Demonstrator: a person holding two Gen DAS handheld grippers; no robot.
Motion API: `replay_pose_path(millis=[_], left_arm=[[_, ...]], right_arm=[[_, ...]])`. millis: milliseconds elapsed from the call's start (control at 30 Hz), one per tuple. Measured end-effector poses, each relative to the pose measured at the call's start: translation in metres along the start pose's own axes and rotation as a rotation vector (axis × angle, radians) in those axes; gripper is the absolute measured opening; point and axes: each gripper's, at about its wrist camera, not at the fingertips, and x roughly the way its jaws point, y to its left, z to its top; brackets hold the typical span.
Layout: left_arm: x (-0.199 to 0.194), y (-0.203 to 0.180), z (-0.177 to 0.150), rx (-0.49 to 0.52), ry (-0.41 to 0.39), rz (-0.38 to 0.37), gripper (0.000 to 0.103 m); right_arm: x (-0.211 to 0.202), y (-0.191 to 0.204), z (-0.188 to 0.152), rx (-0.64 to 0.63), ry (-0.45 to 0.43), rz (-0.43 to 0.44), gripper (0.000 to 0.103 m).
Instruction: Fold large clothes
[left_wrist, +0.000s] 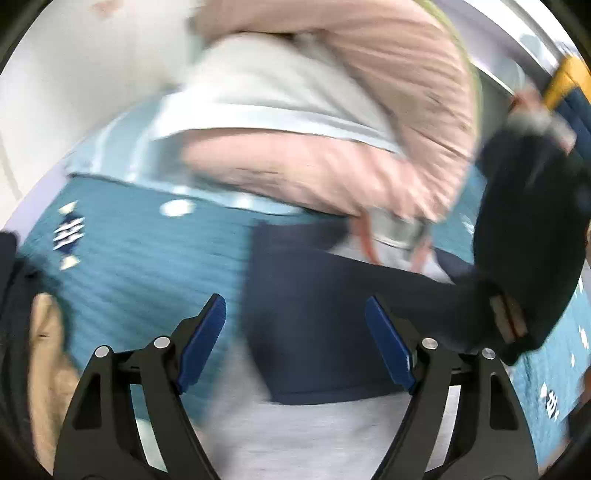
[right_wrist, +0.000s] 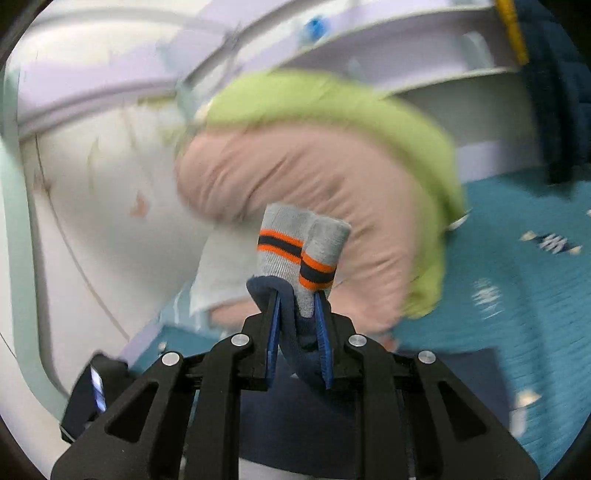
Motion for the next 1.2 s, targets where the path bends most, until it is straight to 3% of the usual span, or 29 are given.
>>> replay_pose_path(millis=[200,233,300,333,467,533,567,633,767,833,867,900,933,1067,1133,1167,1200], left_arm=[[0.004,0.061,0.001,-0.051,0.042,0.06,0.079],[0.007,0.066,-0.001,-0.063,0.055,0.057,0.079],[0.008,0.074,-0.004,-0.083,0.063,0.04,0.079],[0.008,0.077,-0.007,-0.089,0.071,0.024,0.079],[0.018,0.064,-0.001,-0.055,0.074,-0.009,0.08],[0.024,0.052,0.003,-0.03,0.091,-0.047,0.082],[0.032,0.046,0.004,-0.018,0.124,-0.079,0.084],[0.044,0.028,0.004,0.018,0.143,-0.069,0.084],[0.077,-0.003,-0.002,0.103,0.226,-0.061,0.084],[0.101,-0.012,-0.008,0.136,0.279,-0.023,0.084],[0.11,-0.013,-0.011,0.135,0.294,-0.015,0.085],[0.118,-0.014,-0.013,0.136,0.302,0.001,0.085],[0.123,-0.013,-0.014,0.138,0.303,0.004,0.087],[0.133,-0.012,-0.01,0.119,0.326,-0.012,0.09],[0.12,-0.006,0.002,0.087,0.305,-0.086,0.09],[0.115,0.0,0.007,0.066,0.281,-0.123,0.09],[0.109,0.005,0.014,0.044,0.262,-0.156,0.09]], right_arm=[[0.11,0.045,-0.082,0.035,0.255,-0.012,0.021],[0.124,0.044,-0.097,0.059,0.326,0.002,0.024],[0.14,0.039,-0.12,0.117,0.445,0.003,0.045],[0.138,0.035,-0.129,0.147,0.467,0.005,0.045],[0.096,0.021,-0.122,0.176,0.389,0.045,0.051],[0.067,0.009,-0.108,0.136,0.324,0.019,0.054],[0.052,-0.002,-0.098,0.107,0.295,-0.009,0.055],[0.031,-0.029,-0.084,0.077,0.253,-0.105,0.055],[0.01,-0.117,-0.079,0.175,0.299,-0.266,0.055],[0.014,-0.159,-0.088,0.259,0.358,-0.273,0.04],[0.016,-0.172,-0.094,0.286,0.37,-0.282,0.017],[0.021,-0.187,-0.101,0.301,0.412,-0.3,0.003],[0.022,-0.196,-0.108,0.318,0.428,-0.297,0.0],[0.023,-0.204,-0.111,0.356,0.44,-0.266,0.0],[0.015,-0.189,-0.094,0.295,0.431,-0.233,0.005],[0.009,-0.183,-0.084,0.271,0.399,-0.215,0.01],[0.003,-0.18,-0.074,0.254,0.367,-0.21,0.028]])
